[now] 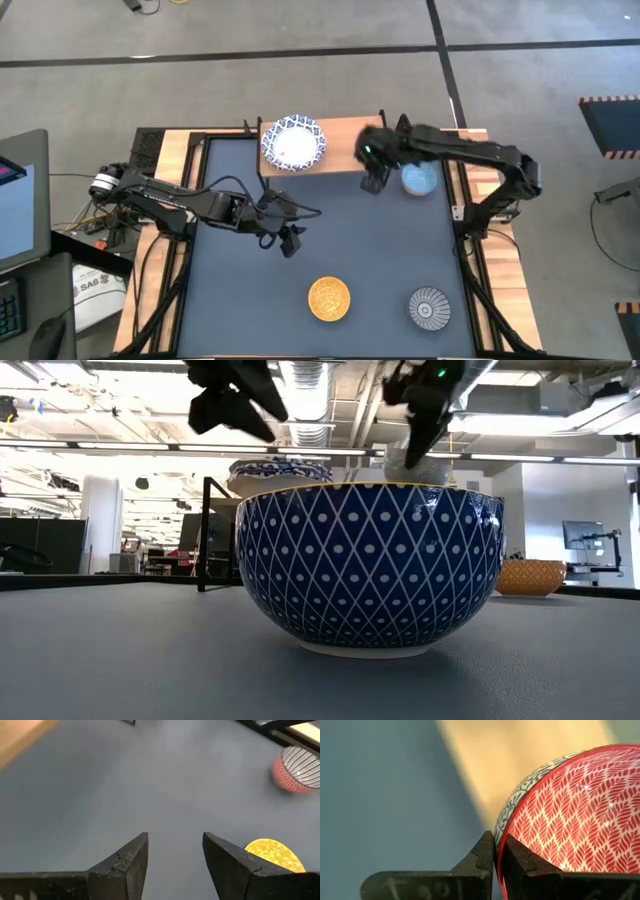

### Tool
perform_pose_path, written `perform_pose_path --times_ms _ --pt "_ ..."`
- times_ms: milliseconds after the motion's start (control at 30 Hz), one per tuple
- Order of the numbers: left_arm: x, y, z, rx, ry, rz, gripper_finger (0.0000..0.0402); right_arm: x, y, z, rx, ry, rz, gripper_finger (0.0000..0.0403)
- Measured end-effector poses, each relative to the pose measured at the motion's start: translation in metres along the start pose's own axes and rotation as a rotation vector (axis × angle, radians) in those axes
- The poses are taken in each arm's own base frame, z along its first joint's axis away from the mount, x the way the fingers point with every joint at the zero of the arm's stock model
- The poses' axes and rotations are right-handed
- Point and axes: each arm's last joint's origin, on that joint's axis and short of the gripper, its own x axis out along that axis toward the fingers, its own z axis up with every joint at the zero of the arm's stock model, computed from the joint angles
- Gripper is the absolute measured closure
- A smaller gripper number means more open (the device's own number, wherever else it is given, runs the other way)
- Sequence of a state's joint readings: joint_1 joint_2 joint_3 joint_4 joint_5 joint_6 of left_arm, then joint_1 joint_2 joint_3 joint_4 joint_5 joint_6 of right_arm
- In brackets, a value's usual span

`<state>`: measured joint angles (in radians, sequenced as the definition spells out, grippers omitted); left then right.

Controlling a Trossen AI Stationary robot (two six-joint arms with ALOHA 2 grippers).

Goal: Place and stack bowls onto a shelf
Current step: Put the red bowl on the shelf

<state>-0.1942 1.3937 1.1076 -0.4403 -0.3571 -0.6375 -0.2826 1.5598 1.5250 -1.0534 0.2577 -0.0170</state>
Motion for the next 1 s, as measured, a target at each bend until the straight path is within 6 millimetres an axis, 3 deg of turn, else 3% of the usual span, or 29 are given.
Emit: perform_pose_path --times_ms 200,367,633,1000 --pt "-0.003 0.004 -0.012 -0.052 0.052 0.117 0.0229 0.03 -0.029 0.02 -0.05 0.041 0.023 0.0364" --pt "-0.005 0.016 -0.021 -0.066 0.104 0.27 0.0229 0.046 -0.037 0.024 -0.08 0.088 0.041 0.0364" --pt "-0.003 0.033 -0.017 -0.04 0.124 0.369 0.0229 0.042 -0.038 0.02 -0.094 0.107 0.05 0.0361" --pt "0.007 0.067 0.003 0.002 0.189 0.398 0.0229 0.04 -0.035 0.018 -0.051 0.127 0.06 0.0271"
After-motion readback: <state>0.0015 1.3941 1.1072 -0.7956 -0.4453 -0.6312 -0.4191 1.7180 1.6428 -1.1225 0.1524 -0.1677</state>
